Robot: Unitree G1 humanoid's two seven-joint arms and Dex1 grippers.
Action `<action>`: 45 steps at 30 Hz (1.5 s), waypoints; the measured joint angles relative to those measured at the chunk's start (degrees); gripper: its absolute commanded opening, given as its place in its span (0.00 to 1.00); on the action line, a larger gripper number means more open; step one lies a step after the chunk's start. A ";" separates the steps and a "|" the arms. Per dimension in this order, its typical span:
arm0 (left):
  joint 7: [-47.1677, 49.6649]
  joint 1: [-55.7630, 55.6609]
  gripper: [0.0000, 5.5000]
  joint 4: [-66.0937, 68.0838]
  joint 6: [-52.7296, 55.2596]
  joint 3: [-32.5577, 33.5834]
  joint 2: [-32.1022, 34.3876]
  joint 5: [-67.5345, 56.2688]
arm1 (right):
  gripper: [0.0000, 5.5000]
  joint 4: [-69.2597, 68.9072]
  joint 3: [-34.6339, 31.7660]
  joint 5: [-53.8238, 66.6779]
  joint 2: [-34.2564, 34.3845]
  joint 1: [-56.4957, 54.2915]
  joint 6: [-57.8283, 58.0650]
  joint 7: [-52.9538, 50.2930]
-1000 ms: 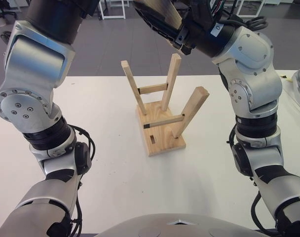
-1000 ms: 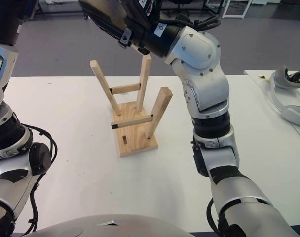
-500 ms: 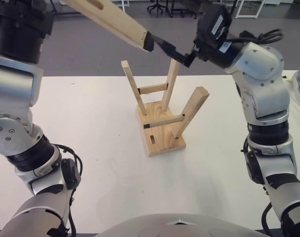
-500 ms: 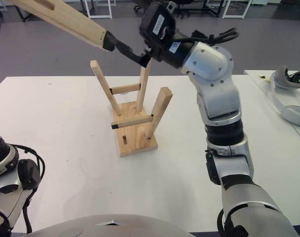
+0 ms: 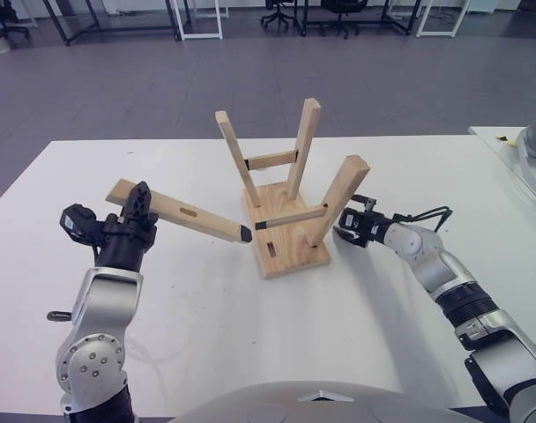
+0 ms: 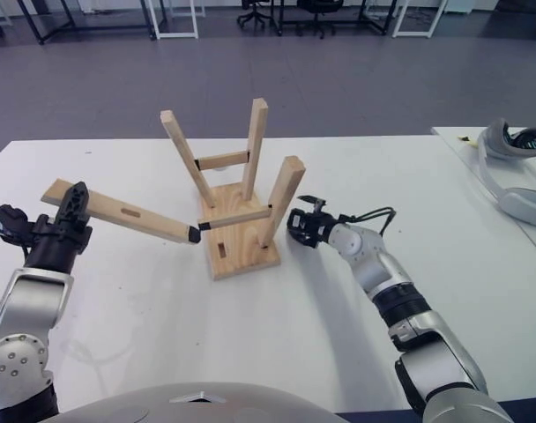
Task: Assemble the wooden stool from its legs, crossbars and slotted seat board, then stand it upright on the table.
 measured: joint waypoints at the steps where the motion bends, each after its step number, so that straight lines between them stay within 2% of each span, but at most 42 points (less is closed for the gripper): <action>1: 0.00 0.03 0.19 0.09 -0.58 -0.47 -1.40 -0.06 | 0.79 -0.71 0.55 0.04 -0.06 0.08 -1.10 1.34; 6: 0.01 0.96 0.19 -0.23 -0.74 -2.52 -2.89 0.17 | 0.79 -5.22 1.67 2.15 -0.12 1.45 -3.67 7.57; 13: -1.83 1.53 0.19 -0.04 -0.61 -5.06 -1.03 8.83 | 0.79 -7.39 1.75 4.60 0.42 2.95 -4.00 10.78; 24: -3.70 -1.42 0.19 -1.33 0.66 -10.95 1.31 19.36 | 0.79 -6.43 1.41 4.48 1.09 2.88 -4.64 10.65; 29: 0.14 -4.28 0.19 -4.76 4.62 -15.68 2.03 25.95 | 0.79 -6.49 1.27 4.02 1.15 2.94 -4.49 10.29; 36: 4.84 -8.34 0.19 -7.60 12.00 -18.34 2.25 30.09 | 0.79 -6.53 1.55 2.70 2.37 2.88 -4.06 9.62; 45: 5.37 -7.68 0.19 -8.60 13.41 -22.21 0.57 36.57 | 0.79 -6.19 1.55 2.38 2.94 2.86 -3.26 9.44</action>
